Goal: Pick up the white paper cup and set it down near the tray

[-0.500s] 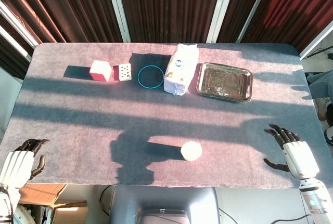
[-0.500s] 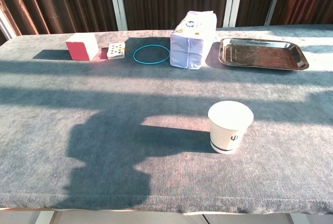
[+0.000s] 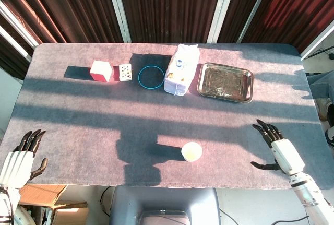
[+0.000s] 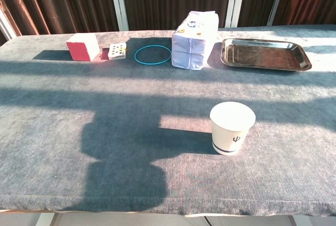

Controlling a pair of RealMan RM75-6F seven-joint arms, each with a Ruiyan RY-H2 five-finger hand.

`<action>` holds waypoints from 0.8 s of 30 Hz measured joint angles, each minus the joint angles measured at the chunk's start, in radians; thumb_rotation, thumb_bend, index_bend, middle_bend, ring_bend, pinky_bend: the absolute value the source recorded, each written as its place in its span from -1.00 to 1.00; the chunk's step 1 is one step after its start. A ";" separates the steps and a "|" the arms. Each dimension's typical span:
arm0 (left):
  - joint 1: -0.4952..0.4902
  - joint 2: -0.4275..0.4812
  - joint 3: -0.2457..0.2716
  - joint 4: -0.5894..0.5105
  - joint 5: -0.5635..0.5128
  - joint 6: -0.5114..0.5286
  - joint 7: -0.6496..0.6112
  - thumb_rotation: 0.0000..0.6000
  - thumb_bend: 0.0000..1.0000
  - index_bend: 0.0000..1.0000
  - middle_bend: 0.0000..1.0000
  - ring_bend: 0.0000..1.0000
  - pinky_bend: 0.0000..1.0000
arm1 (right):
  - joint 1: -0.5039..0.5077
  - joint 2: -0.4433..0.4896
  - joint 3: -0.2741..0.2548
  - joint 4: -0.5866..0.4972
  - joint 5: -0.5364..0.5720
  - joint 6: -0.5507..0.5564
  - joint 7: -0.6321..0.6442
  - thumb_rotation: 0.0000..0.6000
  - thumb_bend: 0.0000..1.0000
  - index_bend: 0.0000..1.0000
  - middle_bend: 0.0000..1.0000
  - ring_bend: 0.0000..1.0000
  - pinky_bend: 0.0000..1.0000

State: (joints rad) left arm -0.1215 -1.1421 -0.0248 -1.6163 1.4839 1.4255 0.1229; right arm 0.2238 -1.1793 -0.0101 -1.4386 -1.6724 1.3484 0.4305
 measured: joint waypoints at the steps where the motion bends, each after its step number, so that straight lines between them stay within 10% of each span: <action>1: -0.002 0.001 0.001 0.000 0.002 -0.002 0.000 1.00 -0.18 -0.76 -0.87 -0.96 -0.27 | 0.015 -0.012 -0.001 0.015 -0.008 -0.011 0.034 1.00 -0.69 -0.98 -1.00 -1.00 -0.68; 24: 0.000 0.016 0.009 -0.010 0.017 0.004 -0.032 1.00 -0.19 -0.63 -0.84 -0.96 -0.26 | 0.265 -0.226 -0.020 0.115 -0.064 -0.215 0.205 1.00 -0.69 -0.59 -0.72 -0.83 -0.53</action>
State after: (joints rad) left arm -0.1215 -1.1262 -0.0155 -1.6262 1.5012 1.4294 0.0905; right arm 0.4887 -1.4056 -0.0302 -1.3237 -1.7360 1.1338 0.6356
